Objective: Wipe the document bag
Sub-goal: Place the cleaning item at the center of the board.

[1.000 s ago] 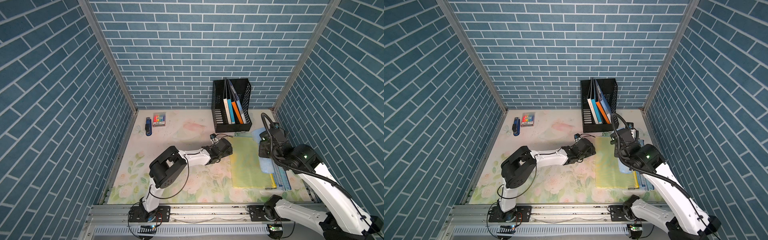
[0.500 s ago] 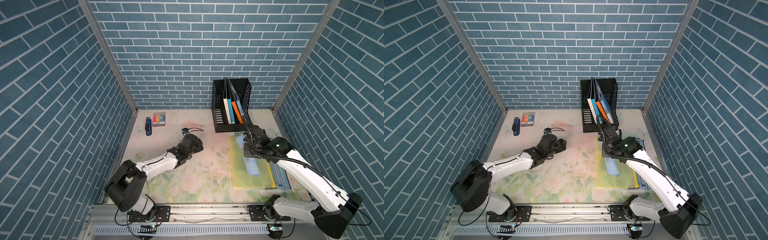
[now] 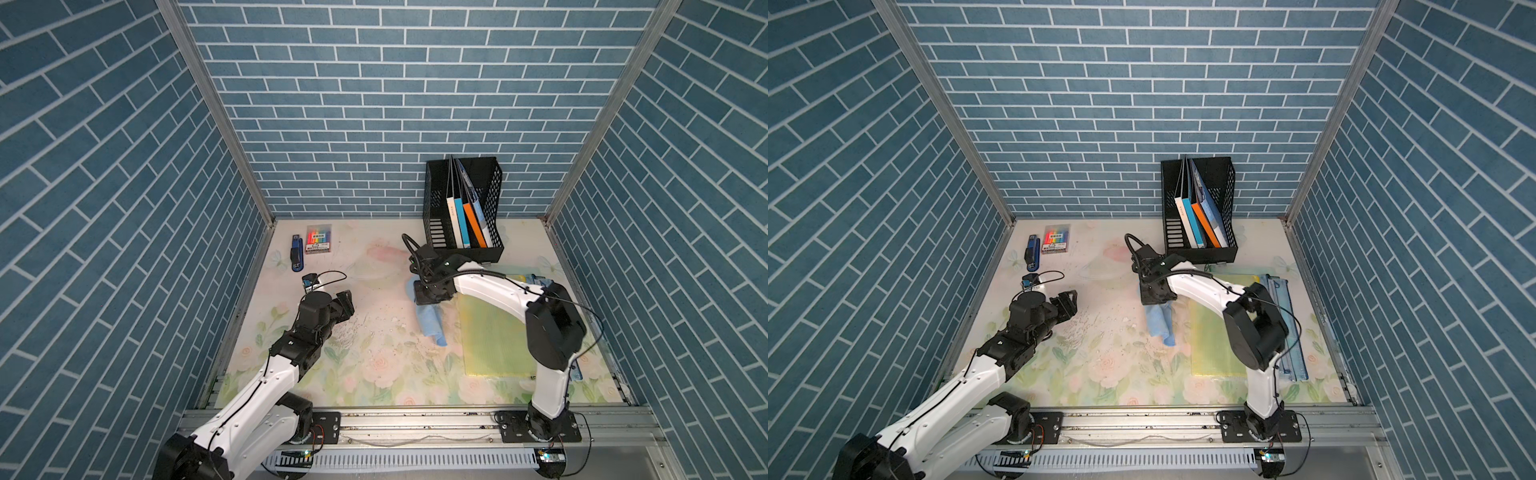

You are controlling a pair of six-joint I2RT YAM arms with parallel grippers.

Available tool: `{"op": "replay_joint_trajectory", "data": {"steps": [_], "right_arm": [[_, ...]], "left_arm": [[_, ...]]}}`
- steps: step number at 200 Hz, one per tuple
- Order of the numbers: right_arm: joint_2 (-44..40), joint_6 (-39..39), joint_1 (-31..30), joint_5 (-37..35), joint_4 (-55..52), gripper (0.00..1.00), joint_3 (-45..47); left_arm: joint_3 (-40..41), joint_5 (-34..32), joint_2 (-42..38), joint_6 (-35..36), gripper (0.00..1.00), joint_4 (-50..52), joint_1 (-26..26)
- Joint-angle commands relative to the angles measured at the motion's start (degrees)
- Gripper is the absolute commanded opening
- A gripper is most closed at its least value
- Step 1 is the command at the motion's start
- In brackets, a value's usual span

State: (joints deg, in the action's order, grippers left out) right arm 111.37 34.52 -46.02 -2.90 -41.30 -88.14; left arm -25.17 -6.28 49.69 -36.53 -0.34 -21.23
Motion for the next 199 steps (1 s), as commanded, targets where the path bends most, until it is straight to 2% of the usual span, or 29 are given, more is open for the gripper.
{"op": "replay_joint_trajectory", "data": {"steps": [1,32,41,52,56,97,133,150,162,183,199], "right_arm": [[5.6,-2.1,-1.6,0.1,-0.4,0.15,-8.8],[11.9,-0.7,-2.9,-1.0,-1.7,0.37,-13.8],[11.8,-1.7,-3.8,-1.9,-2.3,0.54,-14.5],[10.6,-3.6,-4.6,-2.2,-2.5,0.94,-14.9],[10.0,-3.9,-4.9,-3.0,-2.9,0.99,-15.1],[3.6,-6.5,-6.3,-8.0,-5.3,0.99,-15.3],[-4.7,-7.4,-7.2,-7.9,-3.9,0.99,-8.3],[-5.5,-8.6,-6.7,-1.9,-3.6,0.99,-5.0],[-4.4,-8.5,-7.3,-5.2,-7.2,1.0,-6.6],[-14.5,-8.2,-8.0,-11.2,5.3,0.99,5.1],[-21.0,-8.0,-5.4,-13.0,12.0,0.99,14.0]], "left_arm": [[0.8,-0.3,-2.6,1.1,0.67,2.9,1.1],[1.6,-0.2,-4.8,0.1,0.71,3.5,2.0],[1.6,-0.1,-4.8,0.1,0.72,3.5,2.1],[1.6,0.3,-4.6,0.3,0.74,3.1,2.2],[1.6,0.5,-4.5,0.3,0.74,2.9,2.2],[0.5,2.4,-1.7,1.1,0.78,1.1,2.7],[-1.6,2.5,0.7,3.7,0.82,0.3,3.8],[-1.5,3.0,1.5,4.1,0.83,-1.0,4.7],[-1.6,3.3,2.3,4.1,0.83,-1.9,5.0],[-2.1,2.8,3.0,5.8,0.85,-2.8,5.5],[-2.0,1.3,2.9,7.8,0.91,-4.1,6.9]]}}
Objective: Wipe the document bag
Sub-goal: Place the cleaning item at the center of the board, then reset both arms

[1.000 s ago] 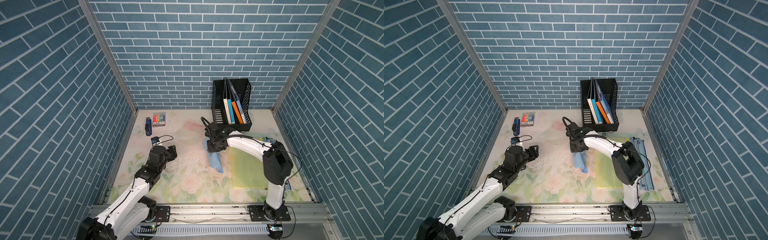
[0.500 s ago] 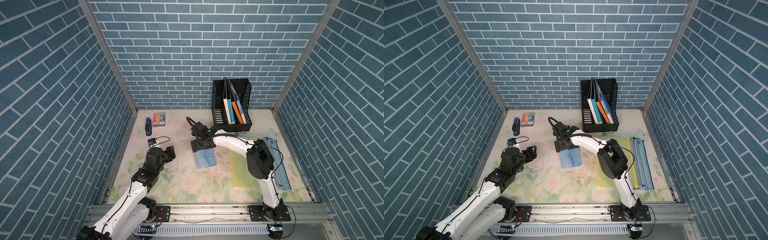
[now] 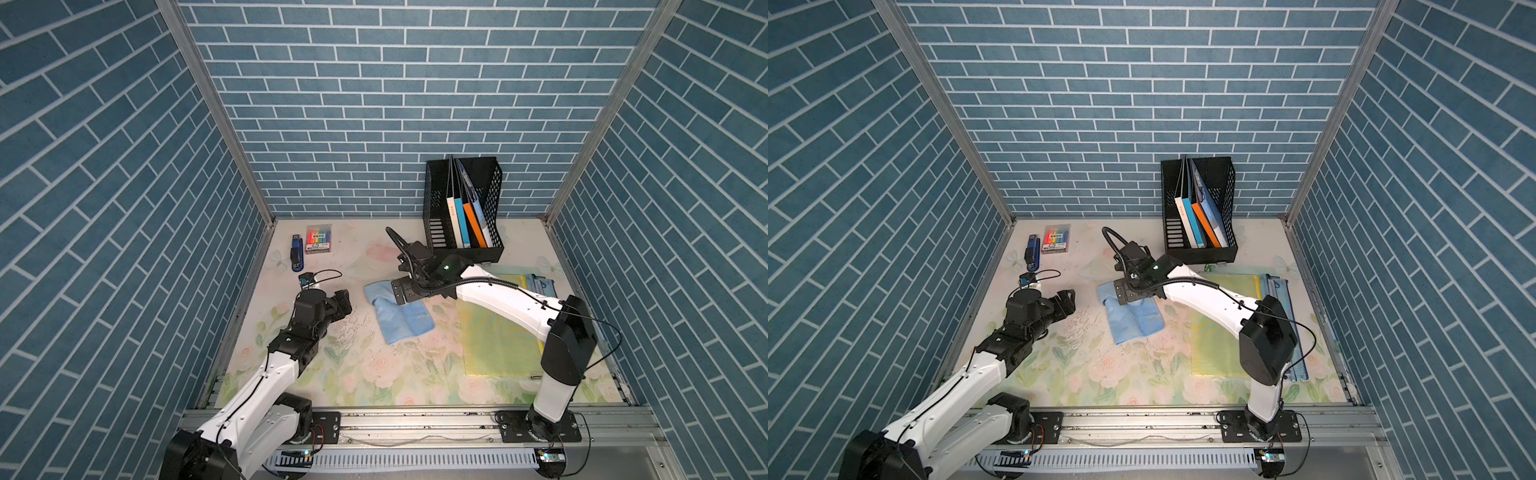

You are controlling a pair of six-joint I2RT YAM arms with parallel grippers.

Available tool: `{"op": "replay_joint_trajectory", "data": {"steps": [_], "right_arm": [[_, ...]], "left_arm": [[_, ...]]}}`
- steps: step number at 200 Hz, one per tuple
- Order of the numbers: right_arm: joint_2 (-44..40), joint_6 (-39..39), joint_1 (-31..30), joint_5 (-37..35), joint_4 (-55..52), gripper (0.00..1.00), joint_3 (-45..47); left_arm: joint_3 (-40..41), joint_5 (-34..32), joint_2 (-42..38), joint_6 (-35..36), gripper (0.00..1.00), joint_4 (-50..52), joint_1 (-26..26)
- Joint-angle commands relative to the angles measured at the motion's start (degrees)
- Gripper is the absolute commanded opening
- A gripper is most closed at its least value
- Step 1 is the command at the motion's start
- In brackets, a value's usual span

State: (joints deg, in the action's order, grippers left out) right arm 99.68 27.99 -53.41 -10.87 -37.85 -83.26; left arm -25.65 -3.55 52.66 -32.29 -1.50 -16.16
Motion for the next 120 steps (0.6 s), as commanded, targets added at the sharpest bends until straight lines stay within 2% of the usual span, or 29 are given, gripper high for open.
{"op": "replay_joint_trajectory", "data": {"steps": [1,28,40,55,69,80,92,104,120], "right_arm": [[-9.6,-1.4,2.3,-5.2,8.5,0.99,9.5],[-16.8,-6.7,8.6,-15.5,8.3,1.0,17.7],[-21.1,-10.8,12.0,-20.7,12.6,0.99,23.8],[-26.6,-16.2,18.1,-22.6,21.1,1.0,31.5],[-30.7,-20.1,25.1,-21.2,28.8,0.99,37.4],[-32.5,-20.6,31.8,-17.7,33.9,0.99,41.1],[-32.3,-20.0,38.4,-13.7,38.4,0.99,44.3],[-30.6,-20.4,42.7,-11.8,42.8,0.99,46.7],[-28.8,-21.1,45.5,-9.2,52.2,0.99,50.5]], "left_arm": [[-1.5,-1.6,0.0,3.7,0.91,-3.1,1.9],[-0.5,-6.5,-0.2,8.5,0.98,-7.1,5.2],[1.3,-9.1,0.5,11.4,0.99,-11.9,6.3],[4.3,-13.6,2.8,14.9,1.0,-19.5,7.1],[8.1,-16.5,5.8,19.8,1.0,-29.6,7.5],[8.8,-15.1,8.2,22.1,1.0,-35.4,9.3],[11.9,-15.7,10.8,25.6,1.0,-46.2,9.9],[15.1,-16.0,14.3,28.0,1.0,-57.0,10.5],[14.4,-12.8,19.4,26.4,0.99,-58.0,12.8]]}}
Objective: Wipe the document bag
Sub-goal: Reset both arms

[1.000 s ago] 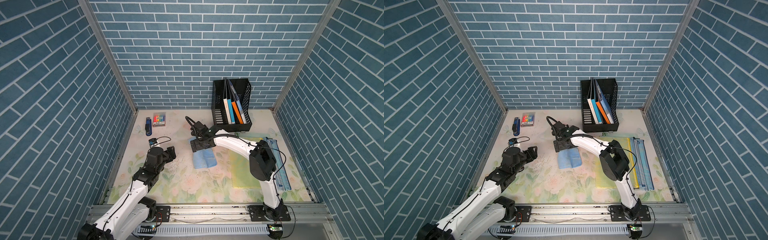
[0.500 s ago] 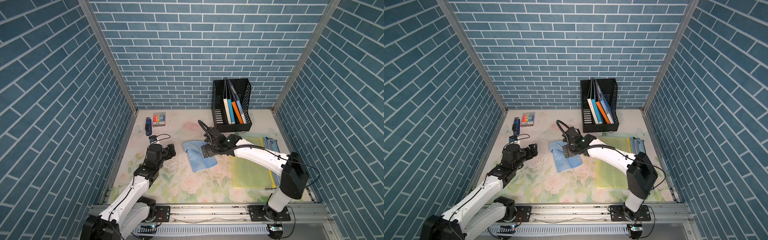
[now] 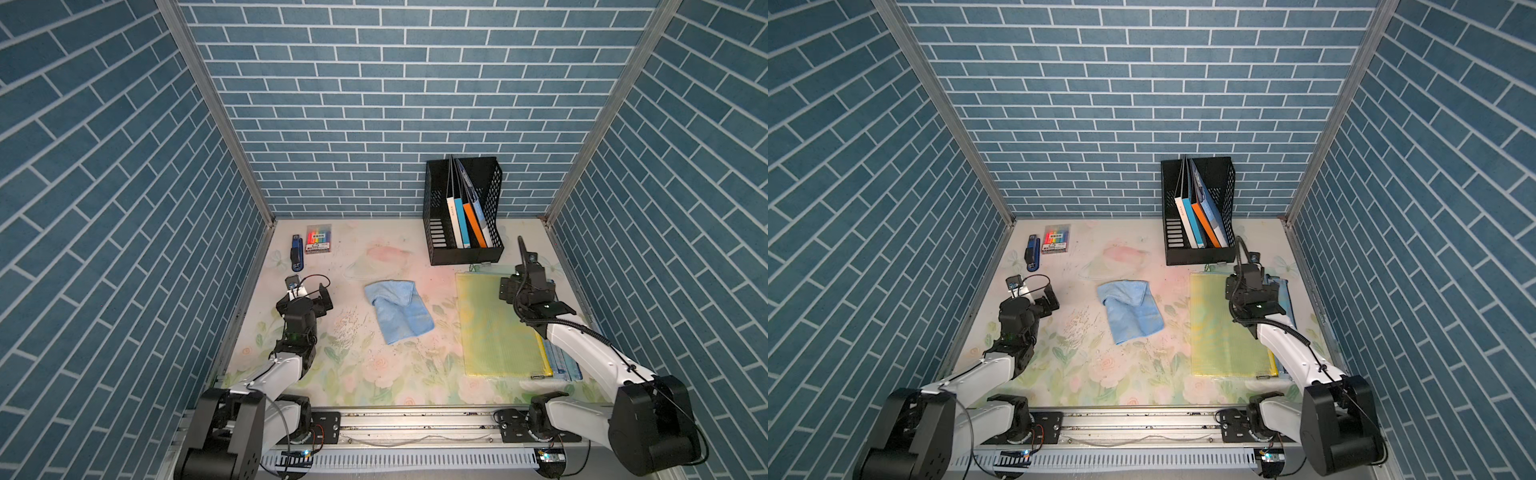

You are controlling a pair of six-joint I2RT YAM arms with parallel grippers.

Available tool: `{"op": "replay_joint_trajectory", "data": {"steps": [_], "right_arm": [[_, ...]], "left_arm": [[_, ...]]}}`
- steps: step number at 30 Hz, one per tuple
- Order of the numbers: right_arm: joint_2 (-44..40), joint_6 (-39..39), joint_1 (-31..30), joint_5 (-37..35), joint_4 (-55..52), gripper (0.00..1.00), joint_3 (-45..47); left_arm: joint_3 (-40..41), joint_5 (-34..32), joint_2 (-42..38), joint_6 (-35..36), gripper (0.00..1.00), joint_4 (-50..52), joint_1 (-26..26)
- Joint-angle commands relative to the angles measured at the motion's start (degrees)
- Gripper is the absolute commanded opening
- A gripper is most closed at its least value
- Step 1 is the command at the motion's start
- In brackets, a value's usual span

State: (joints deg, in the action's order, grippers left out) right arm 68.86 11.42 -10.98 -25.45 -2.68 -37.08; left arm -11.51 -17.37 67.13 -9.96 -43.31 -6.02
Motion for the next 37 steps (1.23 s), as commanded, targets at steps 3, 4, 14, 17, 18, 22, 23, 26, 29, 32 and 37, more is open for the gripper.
{"op": "replay_joint_trajectory", "data": {"steps": [3,4,14,17,18,22,23,26,29,32,37], "right_arm": [[5.1,-6.9,4.6,7.5,28.6,0.99,7.9],[7.0,-8.2,5.1,7.7,27.0,0.99,6.6],[18.2,-8.4,12.9,23.3,49.3,0.99,13.5],[19.6,-8.4,13.0,23.9,52.1,0.99,14.3],[18.8,-8.5,13.0,23.5,49.6,0.99,13.9],[19.1,-8.5,12.8,23.3,51.4,0.99,14.5],[18.8,-8.5,12.9,23.5,51.1,0.99,14.4],[19.1,-8.7,12.9,24.0,51.6,0.99,14.5],[19.1,-8.8,13.0,24.2,50.4,0.99,14.0],[19.4,-9.0,12.9,25.1,50.6,1.0,13.9],[19.0,-8.9,13.2,25.0,51.6,0.99,14.6]], "left_arm": [[0.6,2.1,8.1,3.4,1.0,-20.5,3.7],[1.1,2.9,9.6,5.1,1.0,-24.2,3.8],[1.2,8.5,19.8,6.4,1.0,-34.0,5.1],[3.0,8.1,19.5,6.3,1.0,-37.1,5.1],[4.2,8.0,19.5,6.3,1.0,-38.8,5.1],[7.6,7.4,19.3,6.1,0.99,-44.9,5.1],[7.9,6.7,19.3,5.8,1.0,-45.4,5.1],[7.1,6.3,19.3,5.7,0.99,-44.1,5.1],[5.8,6.0,19.3,5.6,1.0,-41.8,5.1],[5.5,6.1,19.3,5.6,1.0,-41.2,5.1],[5.6,6.2,19.3,5.6,1.0,-41.3,5.1]]}}
